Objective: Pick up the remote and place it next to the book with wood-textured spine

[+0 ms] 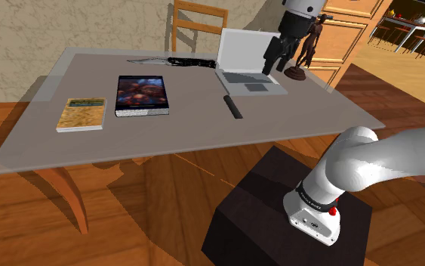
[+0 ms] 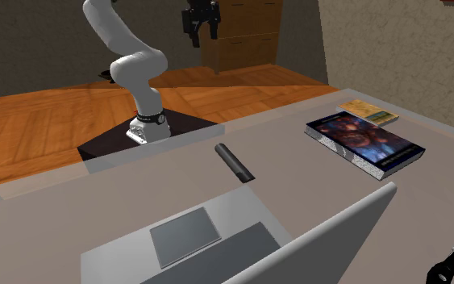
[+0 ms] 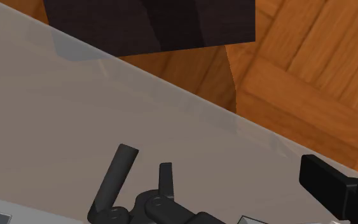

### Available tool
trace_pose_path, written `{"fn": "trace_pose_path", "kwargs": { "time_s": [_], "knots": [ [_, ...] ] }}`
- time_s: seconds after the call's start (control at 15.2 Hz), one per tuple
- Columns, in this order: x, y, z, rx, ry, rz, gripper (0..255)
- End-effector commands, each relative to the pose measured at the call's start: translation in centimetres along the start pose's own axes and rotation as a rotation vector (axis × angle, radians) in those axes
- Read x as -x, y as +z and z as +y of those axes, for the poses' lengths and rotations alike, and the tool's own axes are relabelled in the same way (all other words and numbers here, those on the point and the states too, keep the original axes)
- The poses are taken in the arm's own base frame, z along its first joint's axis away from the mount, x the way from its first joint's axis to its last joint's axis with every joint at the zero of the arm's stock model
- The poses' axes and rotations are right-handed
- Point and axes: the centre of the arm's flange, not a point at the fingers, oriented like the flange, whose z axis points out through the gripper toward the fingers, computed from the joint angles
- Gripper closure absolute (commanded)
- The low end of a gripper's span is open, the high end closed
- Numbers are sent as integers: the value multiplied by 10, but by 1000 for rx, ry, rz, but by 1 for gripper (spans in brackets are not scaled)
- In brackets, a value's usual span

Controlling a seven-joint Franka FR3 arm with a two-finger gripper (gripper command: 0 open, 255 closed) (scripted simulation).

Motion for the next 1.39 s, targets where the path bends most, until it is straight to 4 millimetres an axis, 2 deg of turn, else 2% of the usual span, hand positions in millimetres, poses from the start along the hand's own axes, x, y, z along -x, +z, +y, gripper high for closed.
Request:
{"fn": "trace_pose_path", "kwargs": {
  "time_s": [0.0,0.66,1.32],
  "knots": [
    [0,0,0,0,0,0,0],
    [-74,98,47,9,217,3,0],
    [-136,195,110,18,433,6,0]
  ]
}}
